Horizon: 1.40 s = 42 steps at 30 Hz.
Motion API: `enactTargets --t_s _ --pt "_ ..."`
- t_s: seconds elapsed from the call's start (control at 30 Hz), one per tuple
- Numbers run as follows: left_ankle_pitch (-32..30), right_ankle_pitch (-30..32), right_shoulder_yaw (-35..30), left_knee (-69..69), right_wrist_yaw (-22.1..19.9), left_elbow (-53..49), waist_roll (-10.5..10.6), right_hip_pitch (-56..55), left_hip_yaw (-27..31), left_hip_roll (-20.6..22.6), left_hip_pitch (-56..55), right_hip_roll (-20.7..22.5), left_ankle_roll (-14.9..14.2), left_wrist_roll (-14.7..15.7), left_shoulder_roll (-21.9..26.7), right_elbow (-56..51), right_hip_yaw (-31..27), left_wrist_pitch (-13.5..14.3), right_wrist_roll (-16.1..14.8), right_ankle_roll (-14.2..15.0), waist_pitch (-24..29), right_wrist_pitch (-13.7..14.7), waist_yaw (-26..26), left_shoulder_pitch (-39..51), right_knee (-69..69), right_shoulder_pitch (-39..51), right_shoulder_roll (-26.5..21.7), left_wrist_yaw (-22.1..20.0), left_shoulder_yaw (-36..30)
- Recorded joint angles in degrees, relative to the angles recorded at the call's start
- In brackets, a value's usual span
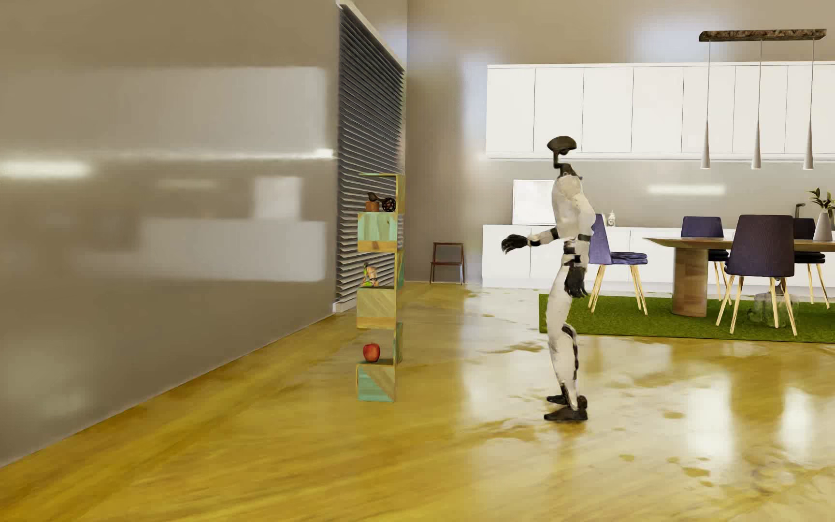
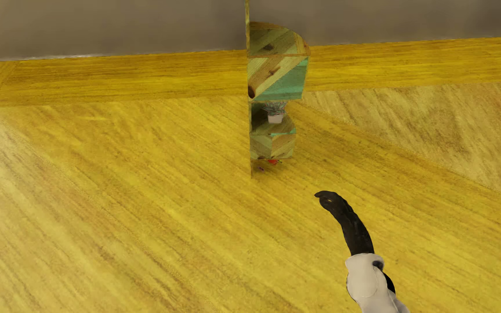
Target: Approach the shelves
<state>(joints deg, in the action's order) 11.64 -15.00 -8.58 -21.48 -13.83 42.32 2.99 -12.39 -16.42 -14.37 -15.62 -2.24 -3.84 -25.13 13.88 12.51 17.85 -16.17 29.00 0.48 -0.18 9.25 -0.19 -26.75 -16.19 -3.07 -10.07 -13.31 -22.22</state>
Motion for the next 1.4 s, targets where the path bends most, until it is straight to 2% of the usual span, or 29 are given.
enactTargets --t_s 0.07,0.17,0.2,0.33,0.43,0.5,0.57,0.67,0.73,0.8,0.9,1.07,1.13,1.23,1.4 --pt "-1.59 0.05 3.66 3.23 0.27 0.44 -0.43 0.45 0.83 1.97 1.09 -1.56 -0.51 0.01 -0.88 4.19 1.35 -0.49 1.15 0.69 -0.19 -4.27 -0.19 3.42 0.05 -2.60 1.34 -0.42 1.06" --pt "-1.19 -0.09 7.40 2.24 1.98 -1.95 -1.09 1.47 2.94 4.22 0.14 -3.80 0.55 -1.26 -1.38 14.30 3.73 0.04 2.86 1.77 -0.07 -9.54 -0.47 12.15 0.30 -6.86 3.44 -2.05 1.97" --pt "-0.89 -0.13 7.91 1.76 2.98 -3.38 -1.31 1.67 3.48 4.87 -0.12 -4.47 0.84 -1.99 -1.21 18.00 4.27 0.56 3.77 2.12 0.02 -10.51 -0.46 15.26 0.20 -8.50 3.45 -2.29 2.18" --pt "0.13 -0.31 8.50 1.15 8.87 -11.56 -2.09 1.62 3.52 6.68 -0.13 -6.59 2.28 -6.39 -2.34 30.96 4.50 3.87 8.15 3.55 0.35 -18.28 -0.82 25.46 -0.89 -12.97 3.63 -2.68 2.04" --pt "1.23 -0.76 9.60 0.26 10.97 -17.83 -2.58 0.47 1.90 7.31 -0.02 -7.75 3.28 -7.92 -2.39 35.06 2.70 6.01 10.15 4.44 0.77 -21.33 -1.77 28.87 -2.66 -15.45 3.76 -1.66 1.54" --pt "2.25 -1.30 10.53 -0.76 12.49 -19.29 -2.88 -1.19 -0.09 7.46 0.08 -8.51 3.96 -8.03 -1.97 34.84 0.41 6.31 10.68 5.08 1.08 -21.33 -2.44 29.72 -4.88 -16.29 3.93 -0.30 1.07" --pt "3.09 -1.32 12.18 -1.09 12.12 -17.50 -3.13 -2.46 -2.67 7.53 0.92 -8.86 4.53 -7.17 -1.56 32.99 -2.39 5.31 10.49 5.69 1.21 -19.81 -2.85 29.59 -6.23 -16.49 4.42 1.07 0.42" --pt "3.98 -0.74 13.75 -0.67 9.05 -8.60 -3.30 -3.13 -6.80 7.56 2.57 -8.59 5.35 -5.39 -1.66 29.23 -6.61 0.74 10.51 6.68 1.07 -16.99 -3.03 28.66 -5.60 -15.04 5.12 3.95 -1.11" --pt "4.52 0.06 12.87 -0.50 8.09 -0.94 -3.31 -3.62 -9.49 7.33 3.42 -8.17 5.67 -4.10 -2.29 27.15 -9.06 -2.78 11.85 7.24 0.90 -15.82 -3.05 27.17 -5.02 -13.22 4.91 5.43 -2.18" --pt "5.02 0.98 11.98 -0.34 8.79 5.13 -3.26 -4.06 -11.69 7.04 4.10 -7.67 5.91 -3.29 -2.45 25.51 -11.04 -4.25 10.73 7.71 0.72 -15.42 -2.90 24.88 -4.53 -10.96 5.28 6.64 -4.06" --pt "5.51 2.17 10.03 -0.11 9.39 9.16 -3.10 -4.10 -13.93 6.72 5.03 -7.17 6.05 -1.32 -2.67 24.66 -12.82 -3.84 10.85 8.02 0.48 -13.42 -2.31 20.55 -3.70 -9.11 4.82 5.92 -6.05" --pt "6.82 2.17 7.46 -2.00 10.65 7.72 -2.85 -3.13 -14.28 6.49 5.18 -7.43 6.07 1.09 -2.17 27.03 -13.02 -3.22 11.23 8.51 0.15 -14.08 -0.61 18.02 -3.35 -8.03 4.87 4.02 -5.27" --pt "7.10 1.77 7.09 -2.71 11.32 6.72 -2.83 -2.86 -13.73 6.70 5.07 -7.94 6.16 0.91 -1.63 28.84 -12.39 -2.71 11.49 8.59 0.10 -14.95 -0.01 19.45 -4.01 -7.97 4.31 3.75 -5.54" --pt "7.55 1.14 6.85 -3.73 9.99 4.71 -2.83 -2.71 -12.42 7.15 4.65 -8.83 6.25 0.08 -1.46 30.07 -11.30 -1.44 12.00 8.61 0.18 -16.88 0.47 23.08 -5.41 -8.02 3.66 3.67 -5.92" --pt "7.59 0.65 7.83 -3.98 9.53 -1.28 -2.87 -2.30 -10.69 8.11 4.23 -10.28 6.62 -0.98 -1.27 29.22 -8.65 1.00 10.75 8.45 0.25 -17.14 0.81 26.65 -6.32 -10.39 1.18 4.09 -4.83"
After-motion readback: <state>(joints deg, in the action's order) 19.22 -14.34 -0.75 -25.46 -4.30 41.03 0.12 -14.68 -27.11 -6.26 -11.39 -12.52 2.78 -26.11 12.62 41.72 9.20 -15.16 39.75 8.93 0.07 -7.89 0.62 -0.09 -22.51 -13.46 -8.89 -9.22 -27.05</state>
